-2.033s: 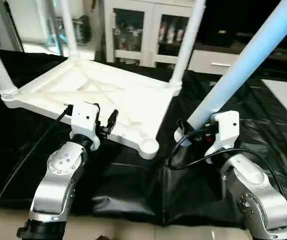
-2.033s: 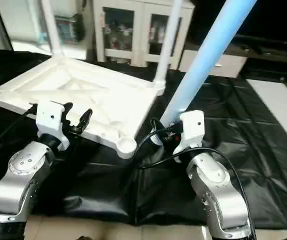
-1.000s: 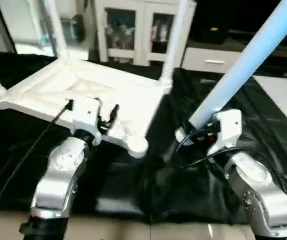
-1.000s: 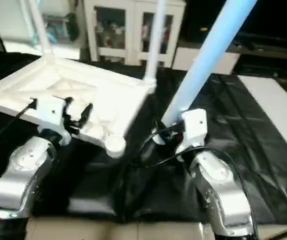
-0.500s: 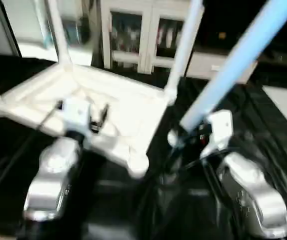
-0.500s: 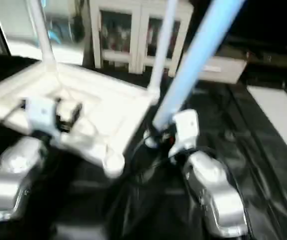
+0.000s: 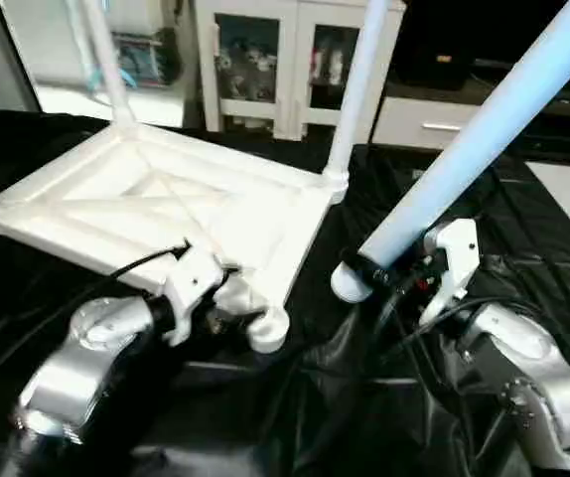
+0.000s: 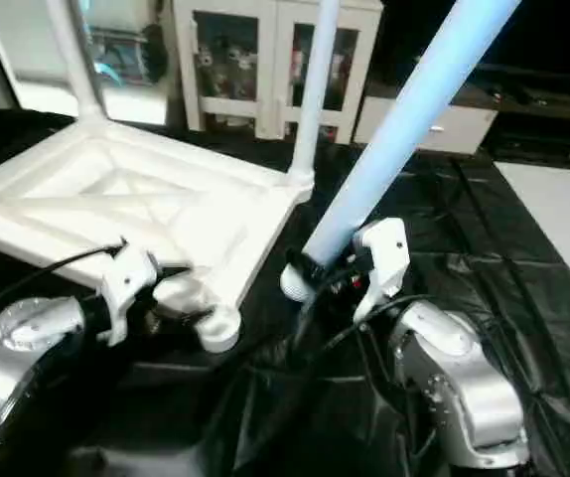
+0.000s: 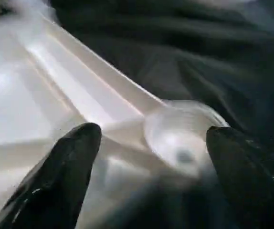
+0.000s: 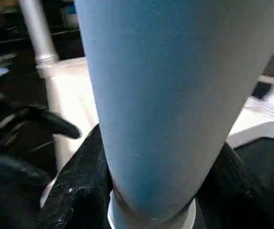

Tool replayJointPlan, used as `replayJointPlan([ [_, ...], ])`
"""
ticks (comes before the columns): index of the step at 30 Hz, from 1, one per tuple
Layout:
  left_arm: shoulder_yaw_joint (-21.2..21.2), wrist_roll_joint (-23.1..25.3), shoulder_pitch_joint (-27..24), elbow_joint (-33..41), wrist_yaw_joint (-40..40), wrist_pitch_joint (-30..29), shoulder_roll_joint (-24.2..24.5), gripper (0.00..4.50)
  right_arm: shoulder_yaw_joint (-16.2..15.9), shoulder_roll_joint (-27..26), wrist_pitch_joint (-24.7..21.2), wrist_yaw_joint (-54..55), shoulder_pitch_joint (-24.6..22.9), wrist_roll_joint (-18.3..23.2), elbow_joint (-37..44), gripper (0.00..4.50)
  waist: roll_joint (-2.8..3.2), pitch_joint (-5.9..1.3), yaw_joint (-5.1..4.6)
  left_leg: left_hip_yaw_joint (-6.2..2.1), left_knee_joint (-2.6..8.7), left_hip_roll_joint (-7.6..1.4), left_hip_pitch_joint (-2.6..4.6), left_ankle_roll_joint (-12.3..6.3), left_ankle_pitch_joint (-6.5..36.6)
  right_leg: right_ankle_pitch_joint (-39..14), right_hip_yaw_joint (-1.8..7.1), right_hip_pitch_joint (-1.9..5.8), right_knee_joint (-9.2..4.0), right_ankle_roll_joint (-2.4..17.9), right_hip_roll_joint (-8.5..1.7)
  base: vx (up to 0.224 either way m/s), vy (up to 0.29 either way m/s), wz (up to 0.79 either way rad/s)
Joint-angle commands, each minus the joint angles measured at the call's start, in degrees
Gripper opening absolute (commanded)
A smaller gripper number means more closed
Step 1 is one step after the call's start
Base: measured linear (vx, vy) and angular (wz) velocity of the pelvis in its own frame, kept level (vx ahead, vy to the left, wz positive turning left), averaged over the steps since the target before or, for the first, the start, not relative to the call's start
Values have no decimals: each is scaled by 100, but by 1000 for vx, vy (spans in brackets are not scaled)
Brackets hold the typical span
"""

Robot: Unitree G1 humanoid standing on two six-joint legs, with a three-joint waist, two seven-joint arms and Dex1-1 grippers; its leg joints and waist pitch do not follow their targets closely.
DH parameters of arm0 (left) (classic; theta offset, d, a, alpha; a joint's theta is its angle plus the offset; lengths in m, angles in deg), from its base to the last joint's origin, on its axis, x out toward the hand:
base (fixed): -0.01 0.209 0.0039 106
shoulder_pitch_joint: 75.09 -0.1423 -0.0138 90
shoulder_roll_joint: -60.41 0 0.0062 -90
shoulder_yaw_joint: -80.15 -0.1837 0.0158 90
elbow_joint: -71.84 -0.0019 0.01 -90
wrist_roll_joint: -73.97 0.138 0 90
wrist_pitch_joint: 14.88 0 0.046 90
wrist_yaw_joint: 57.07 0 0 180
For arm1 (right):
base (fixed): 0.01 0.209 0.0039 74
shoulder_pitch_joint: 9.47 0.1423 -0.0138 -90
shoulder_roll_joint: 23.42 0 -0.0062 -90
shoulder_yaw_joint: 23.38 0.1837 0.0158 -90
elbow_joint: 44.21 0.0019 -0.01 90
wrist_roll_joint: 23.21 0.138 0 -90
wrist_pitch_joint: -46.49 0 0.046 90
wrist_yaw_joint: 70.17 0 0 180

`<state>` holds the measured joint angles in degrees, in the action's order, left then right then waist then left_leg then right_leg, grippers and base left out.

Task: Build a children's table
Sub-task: Pick table leg

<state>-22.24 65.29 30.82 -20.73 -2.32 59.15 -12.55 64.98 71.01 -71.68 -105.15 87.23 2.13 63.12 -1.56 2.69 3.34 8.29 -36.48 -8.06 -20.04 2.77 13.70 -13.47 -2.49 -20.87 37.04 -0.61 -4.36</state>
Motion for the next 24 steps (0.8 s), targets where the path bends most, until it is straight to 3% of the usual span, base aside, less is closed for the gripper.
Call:
replayJointPlan([
  [1,-275,182,477,-472,667,314,300,439,-19,250,-19,-427,139,116,60,189,71,-197,14,-173,659,-441,111,290,1998,-1981,321,83,-592,960,-470,-60,-7,1],
  [5,-576,581,1208,-1349,1239,642,626,442,-113,576,-23,-900,140,156,66,189,82,-214,34,-169,677,-449,68,242,1672,-1691,331,97,-569,942,-471,0,0,0],
  [7,-634,834,1596,-1943,1294,1021,579,442,-160,675,-21,-1063,131,194,90,189,69,-250,43,-149,651,-454,52,201,1389,-1269,321,110,-532,1072,-481,0,0,0],
  [11,-801,935,1894,-2377,1563,1254,545,442,-215,732,-31,-1193,122,243,113,189,50,-288,48,-128,632,-483,18,148,1012,-663,300,138,-457,1300,-497,0,0,0],
  [15,-1022,1042,2175,-2811,1867,1491,503,442,-273,776,-11,-1309,127,238,105,189,42,-338,70,-85,577,-476,17,-32,474,149,287,148,-385,1499,-488,0,0,0],
  [16,-1100,1097,2279,-2984,1987,1579,468,415,-292,796,5,-1350,136,235,94,189,37,-331,75,-75,568,-472,-1,-99,366,332,284,143,-378,1558,-487,0,0,0],
  [17,-1171,1191,2416,-3246,2093,1734,380,415,-305,807,19,-1390,153,229,75,189,5,-335,82,-58,559,-469,-5,-160,349,335,282,141,-375,1585,-489,0,0,0],
  [18,-1233,1274,2519,-3444,2175,1840,310,401,-319,816,35,-1424,165,218,59,189,35,-331,95,-53,561,-492,7,-173,393,309,279,121,-380,1624,-502,0,0,0],
  [19,-1292,1385,2639,-3671,2203,1974,237,388,-330,829,50,-1456,180,203,41,189,25,-325,99,-33,570,-497,9,-156,507,218,279,119,-392,1633,-495,0,0,0],
  [24,-1428,1535,2896,-4108,2346,2189,131,355,-365,885,72,-1537,180,195,35,189,38,-297,151,-3,606,-538,32,42,905,-217,296,92,-429,1563,-517,0,0,0],
])
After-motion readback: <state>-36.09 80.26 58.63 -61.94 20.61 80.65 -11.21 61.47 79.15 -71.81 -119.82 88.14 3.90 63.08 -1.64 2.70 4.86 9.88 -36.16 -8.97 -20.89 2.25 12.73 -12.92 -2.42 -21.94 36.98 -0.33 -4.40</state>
